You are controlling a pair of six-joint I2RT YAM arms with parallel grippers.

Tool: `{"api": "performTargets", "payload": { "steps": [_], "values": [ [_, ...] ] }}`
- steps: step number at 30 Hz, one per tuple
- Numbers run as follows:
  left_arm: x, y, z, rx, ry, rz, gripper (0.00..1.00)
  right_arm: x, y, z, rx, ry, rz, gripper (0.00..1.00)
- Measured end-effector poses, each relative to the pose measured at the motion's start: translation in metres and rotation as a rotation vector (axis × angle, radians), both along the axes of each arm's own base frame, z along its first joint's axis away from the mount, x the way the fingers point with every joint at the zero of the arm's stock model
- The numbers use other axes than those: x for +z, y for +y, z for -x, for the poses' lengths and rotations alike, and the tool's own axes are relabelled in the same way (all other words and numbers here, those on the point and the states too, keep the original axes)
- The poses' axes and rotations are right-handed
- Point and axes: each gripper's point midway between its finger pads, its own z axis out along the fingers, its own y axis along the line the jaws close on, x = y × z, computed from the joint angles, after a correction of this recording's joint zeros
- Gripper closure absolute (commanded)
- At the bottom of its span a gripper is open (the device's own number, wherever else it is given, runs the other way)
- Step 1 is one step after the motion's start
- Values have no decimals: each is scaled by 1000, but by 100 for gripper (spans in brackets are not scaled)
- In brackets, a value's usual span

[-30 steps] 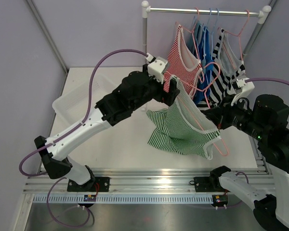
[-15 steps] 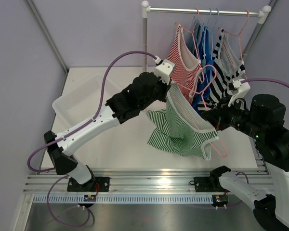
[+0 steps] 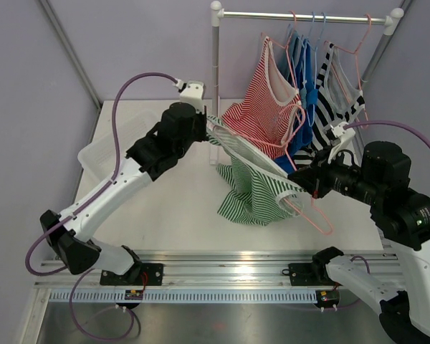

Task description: Remove the tank top from the hanger

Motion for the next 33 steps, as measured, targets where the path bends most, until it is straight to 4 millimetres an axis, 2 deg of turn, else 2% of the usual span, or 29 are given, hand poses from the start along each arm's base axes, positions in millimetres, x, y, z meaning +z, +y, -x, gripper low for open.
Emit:
{"api": "performTargets", "payload": {
  "steps": [3,7,11,15,20,24,27,30,33],
  "values": [
    [-4,18,6,17,21,44,100,6,9,-2,42,-28,-25,100],
    [-15,29,20,2,45,90,100,6,17,-8,57,-44,-72,100],
    [-45,42,48,-34,104,129,100,5,34,-17,106,-92,-172,100],
    [-53,49,72,-74,123,168,100,6,53,-29,160,-133,-283,100],
    [-51,57,107,-152,112,227,100,38,76,-67,174,-286,-495,100],
    [-66,50,131,-245,166,221,100,53,88,-102,143,-374,-651,100],
    [-90,40,144,-278,245,158,100,51,89,-126,69,-375,-676,100],
    [-119,43,151,-250,320,74,100,52,77,-145,-67,-351,-606,100],
    [-138,59,153,-188,363,6,87,68,58,-155,-192,-350,-497,100]
  ]
}}
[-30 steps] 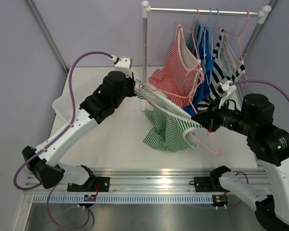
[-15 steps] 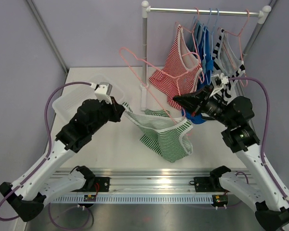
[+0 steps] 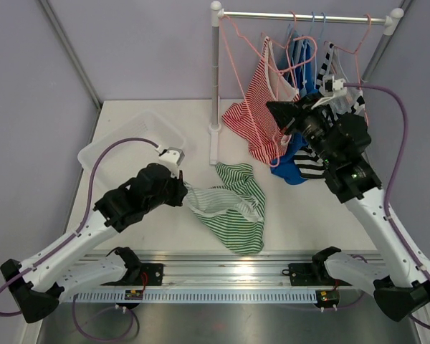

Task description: Remove the tank top from the hanger

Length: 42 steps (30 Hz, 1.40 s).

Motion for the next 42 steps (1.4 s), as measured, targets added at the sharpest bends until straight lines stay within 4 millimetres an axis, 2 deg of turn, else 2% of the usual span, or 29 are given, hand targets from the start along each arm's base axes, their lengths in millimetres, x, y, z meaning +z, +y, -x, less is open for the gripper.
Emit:
{"api": "performTargets", "payload": {
  "steps": [1,2,4,5,6,7,10,14,16,18,20,26,30,32,37,42],
  "values": [
    [-2,3,0,11,5,-15,84,7,-7,0,-36,13,33,100],
    [-3,5,1,16,4,-23,73,13,-13,2,-63,25,65,100],
    [-3,4,2,15,1,-29,58,22,-24,4,-108,54,131,100],
    [-3,5,3,11,1,-40,35,20,-28,2,-133,84,169,100],
    [-2,7,5,8,2,-52,21,19,-32,-1,-155,108,204,100],
    [-1,9,6,6,1,-64,2,16,-34,-4,-171,134,234,100],
    [11,17,8,25,-7,-87,1,2,-40,-19,-220,224,340,100],
    [32,39,14,57,-66,-104,1,-42,-43,-49,-277,364,482,100],
    [40,52,19,73,-100,-103,1,-55,-41,-67,-298,411,542,100],
    [46,63,22,88,-146,-87,1,-56,-39,-85,-323,416,575,100],
    [44,72,24,108,-177,-79,1,-52,-38,-101,-348,405,596,100],
    [4,83,18,149,-136,-193,1,-14,-27,-150,-412,301,593,100],
    [-2,82,16,148,-123,-227,1,1,-20,-173,-436,237,600,100],
    [-1,82,15,148,-126,-225,1,-7,-18,-182,-444,239,619,100],
    [0,80,15,137,-130,-218,1,-44,-10,-205,-432,275,680,100],
    [1,78,15,130,-136,-212,1,-68,-3,-223,-426,293,705,100]
  ]
}}
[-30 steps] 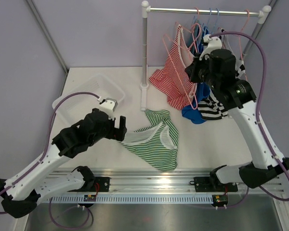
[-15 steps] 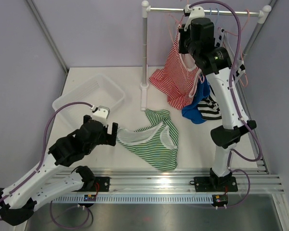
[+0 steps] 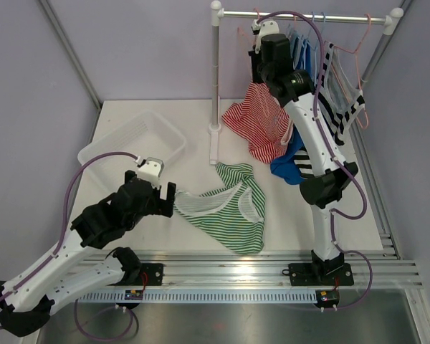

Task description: Remove the tank top from the hanger

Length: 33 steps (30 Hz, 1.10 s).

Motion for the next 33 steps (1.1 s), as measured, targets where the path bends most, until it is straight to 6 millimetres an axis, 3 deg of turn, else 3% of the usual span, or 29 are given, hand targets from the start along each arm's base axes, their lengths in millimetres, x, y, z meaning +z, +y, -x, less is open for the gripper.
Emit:
{"api": "performTargets", "payload": {
  "steps": [1,2,4,5,8,9,12,15,18,21,23,25,28,33],
  "values": [
    [0,0,0,-1,-1,1,1,-1,1,-2,0,-2,-1,95],
    [0,-1,0,-3,-2,1,1,-2,1,-3,0,-3,-2,83],
    [1,-1,0,-3,-3,1,1,-1,2,-3,-2,-8,-13,54],
    [0,0,-1,0,-2,1,1,-2,2,-3,-1,-7,-14,34],
    [-1,0,-3,24,13,11,1,-4,1,-1,1,3,-13,6],
    [-1,-1,-4,36,20,18,1,-2,0,1,3,5,-19,3],
    [3,-10,-8,60,39,51,1,6,-2,15,21,12,-27,1],
    [2,-31,-16,51,59,90,1,26,-8,47,60,10,-56,1],
    [-6,-65,-24,-2,92,110,1,56,-18,96,119,-18,-110,0],
    [-27,-109,-32,-73,147,95,1,79,-33,157,178,-62,-167,0],
    [-47,-134,-33,-121,186,76,1,84,-43,197,213,-87,-205,1],
    [-63,-156,-31,-166,222,61,1,82,-54,236,246,-112,-248,0],
    [-85,-183,-29,-224,264,48,1,69,-61,274,282,-122,-299,1],
    [-119,-219,-27,-281,314,9,1,36,-58,304,340,-81,-362,0]
  ]
}}
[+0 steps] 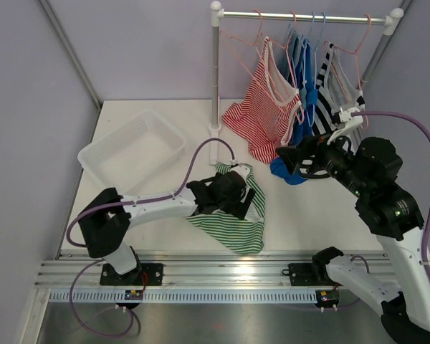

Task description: Remove the tank top from the hanger

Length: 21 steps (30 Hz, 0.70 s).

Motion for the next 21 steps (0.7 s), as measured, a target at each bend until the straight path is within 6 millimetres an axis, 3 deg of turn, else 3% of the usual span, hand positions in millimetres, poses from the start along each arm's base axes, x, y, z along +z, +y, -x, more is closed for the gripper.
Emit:
{"api": "performTargets", "payload": {
  "steps": [4,8,11,12,15,16,21],
  "values": [
    [-31,-10,-1,-2,29,-63,1,-30,8,4,39,76,-3,0],
    [-62,-9,-1,12,63,-136,1,-42,11,4,55,110,-4,1],
    [-70,-12,-1,24,65,-137,26,-41,12,7,64,109,-10,0],
    [-70,-14,-1,25,64,-131,59,-40,12,8,66,106,-13,1],
    [-70,-16,0,37,63,-115,95,-36,11,12,66,89,-24,0],
    [-69,-16,-1,41,60,-112,100,-35,10,13,66,86,-27,0],
    [-53,-3,-3,67,21,-135,100,-30,8,17,65,71,-37,1]
  ]
}}
